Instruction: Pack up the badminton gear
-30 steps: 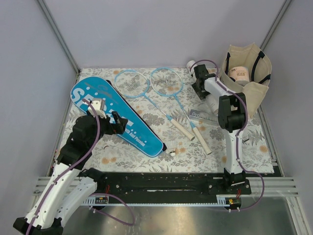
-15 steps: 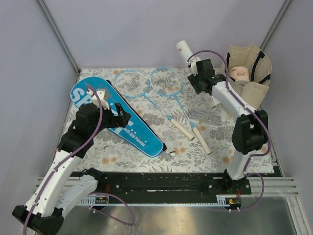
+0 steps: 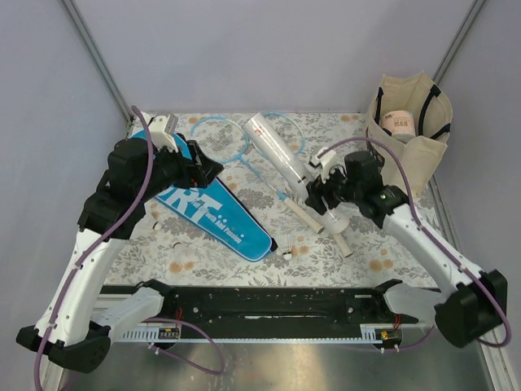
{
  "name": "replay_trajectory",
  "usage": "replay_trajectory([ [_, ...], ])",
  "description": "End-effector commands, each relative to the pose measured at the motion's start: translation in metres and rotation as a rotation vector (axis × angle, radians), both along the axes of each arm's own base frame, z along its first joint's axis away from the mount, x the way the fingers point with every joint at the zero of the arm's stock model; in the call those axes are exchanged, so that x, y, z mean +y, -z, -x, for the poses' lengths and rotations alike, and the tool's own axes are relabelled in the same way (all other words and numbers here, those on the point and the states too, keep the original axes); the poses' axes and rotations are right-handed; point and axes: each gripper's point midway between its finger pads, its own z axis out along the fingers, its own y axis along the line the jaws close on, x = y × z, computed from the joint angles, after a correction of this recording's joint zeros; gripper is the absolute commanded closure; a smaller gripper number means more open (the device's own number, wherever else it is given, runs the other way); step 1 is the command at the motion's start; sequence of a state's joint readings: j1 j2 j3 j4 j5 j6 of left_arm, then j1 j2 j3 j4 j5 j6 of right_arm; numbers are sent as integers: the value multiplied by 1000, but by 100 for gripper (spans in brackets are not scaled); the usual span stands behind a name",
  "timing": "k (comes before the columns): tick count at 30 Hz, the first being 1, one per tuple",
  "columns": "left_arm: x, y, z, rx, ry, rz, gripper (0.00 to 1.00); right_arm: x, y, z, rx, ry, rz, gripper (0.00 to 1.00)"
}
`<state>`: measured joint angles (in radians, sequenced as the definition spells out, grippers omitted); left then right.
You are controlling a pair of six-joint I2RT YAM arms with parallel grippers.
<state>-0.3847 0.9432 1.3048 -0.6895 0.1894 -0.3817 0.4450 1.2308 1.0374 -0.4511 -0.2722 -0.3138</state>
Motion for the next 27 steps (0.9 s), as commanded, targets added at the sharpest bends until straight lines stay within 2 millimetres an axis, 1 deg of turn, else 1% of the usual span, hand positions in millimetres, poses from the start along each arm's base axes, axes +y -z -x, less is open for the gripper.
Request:
replay_trajectory([
  [1,-19,-31,9,10,98,88,19,36,-31,49,-115,-288,-235,54],
  [3,-28,-39,11,22,155,90,21,38,-31,60,-125,-322,-259,53],
  [6,-39,-53,15,34,237,97,27,41,-36,72,-123,-368,-271,52],
  [9,-49,-61,21,30,324,106,29,45,-38,85,-113,-427,-273,52],
  [12,-54,-60,21,32,359,102,37,49,-39,95,-130,-470,-259,52],
  [15,-55,-56,18,43,366,94,40,50,-37,97,-128,-475,-244,52],
  [18,-57,-50,18,54,380,86,48,50,-36,98,-133,-481,-232,52],
  [20,-57,-46,18,64,384,79,60,50,-36,98,-135,-486,-227,53],
  [21,-57,-44,18,70,389,77,63,50,-34,99,-131,-488,-222,53],
  [23,-56,-43,18,71,386,71,63,49,-32,102,-125,-505,-212,54],
  [25,-51,-41,14,72,350,49,49,49,-31,104,-122,-514,-211,55],
  [27,-47,-40,12,76,325,26,46,49,-31,103,-124,-508,-207,55],
])
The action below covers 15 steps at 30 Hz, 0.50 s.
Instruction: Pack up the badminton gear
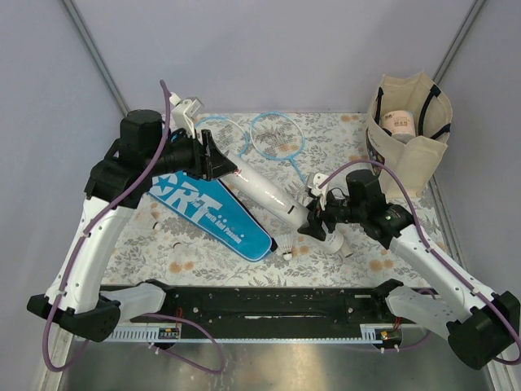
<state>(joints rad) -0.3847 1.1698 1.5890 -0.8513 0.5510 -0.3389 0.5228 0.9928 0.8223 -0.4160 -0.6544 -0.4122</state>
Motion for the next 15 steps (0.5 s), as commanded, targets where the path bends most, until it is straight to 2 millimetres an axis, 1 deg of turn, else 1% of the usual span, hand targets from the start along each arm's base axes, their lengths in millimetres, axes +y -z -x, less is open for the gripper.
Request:
replay_trajectory([
  [1,8,-13,-4,-51,-32,-30,45,7,-26,2,-97,-59,-44,55],
  [4,11,-20,-2,-86,-35,-40,40,6,-26,2,-100,-59,-38,55],
  [8,24,-21,-9,-108,-110,-80,37,5,-24,1,-102,-60,-31,55],
  [11,27,-17,-11,-92,-136,-96,37,5,-24,1,-107,-60,-30,55],
  [15,24,-6,-10,-58,-113,-106,38,6,-26,2,-112,-66,-36,55],
])
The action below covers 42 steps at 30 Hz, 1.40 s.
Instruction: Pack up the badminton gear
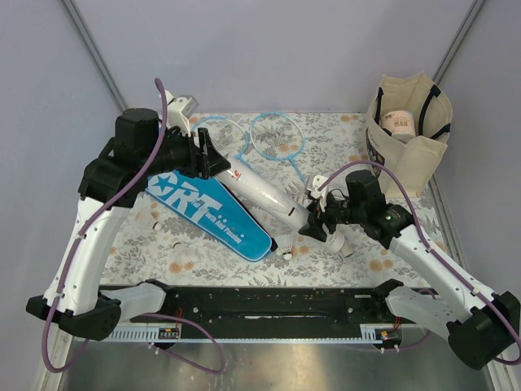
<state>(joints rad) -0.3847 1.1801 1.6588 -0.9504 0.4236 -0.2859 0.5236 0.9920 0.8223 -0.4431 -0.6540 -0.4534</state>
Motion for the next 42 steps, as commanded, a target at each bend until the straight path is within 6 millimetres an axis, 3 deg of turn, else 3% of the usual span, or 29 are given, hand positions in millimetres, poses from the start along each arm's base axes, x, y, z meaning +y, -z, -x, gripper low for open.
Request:
replay_trajectory([
  [1,2,-5,-2,-24,-5,-6,38,9,-30,0,-99,-51,-65,55],
  [5,-4,8,-1,24,27,0,42,10,-33,2,-108,-57,-78,55],
  [11,-16,16,6,75,88,49,58,10,-33,2,-107,-58,-80,55],
  [17,-14,16,4,82,71,55,100,6,-28,2,-115,-55,-54,55],
  [28,16,-3,-12,95,-28,131,100,-1,-20,4,-133,-57,-10,53],
  [42,35,-19,-26,56,-127,137,100,-4,-14,1,-130,-44,21,53],
])
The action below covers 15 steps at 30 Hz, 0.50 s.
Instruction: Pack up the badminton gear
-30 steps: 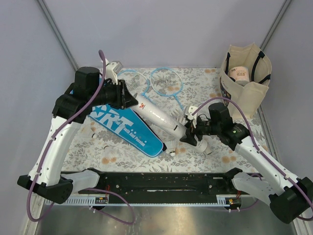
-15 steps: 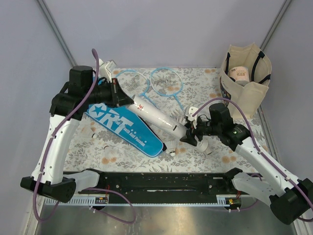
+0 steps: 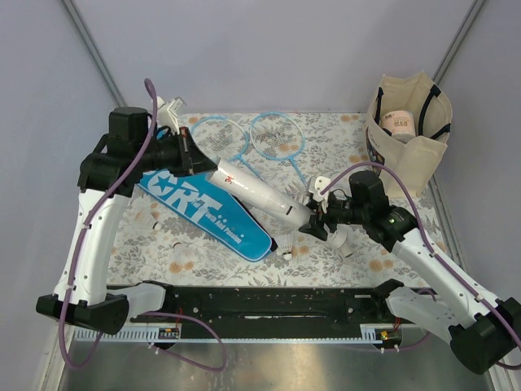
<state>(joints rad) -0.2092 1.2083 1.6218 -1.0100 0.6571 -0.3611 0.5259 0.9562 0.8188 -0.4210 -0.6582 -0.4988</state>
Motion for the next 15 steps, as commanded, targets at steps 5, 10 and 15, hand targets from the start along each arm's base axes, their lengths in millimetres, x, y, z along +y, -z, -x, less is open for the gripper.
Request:
replay_trajectory([
  [5,23,-40,-27,-150,-144,9,100,-5,0,1,-44,-13,44,53],
  [10,25,-28,-30,-136,-165,6,100,-7,-5,-10,-50,51,40,53],
  [15,40,-2,-42,-136,-289,-27,100,-16,-26,-35,-72,237,10,52],
])
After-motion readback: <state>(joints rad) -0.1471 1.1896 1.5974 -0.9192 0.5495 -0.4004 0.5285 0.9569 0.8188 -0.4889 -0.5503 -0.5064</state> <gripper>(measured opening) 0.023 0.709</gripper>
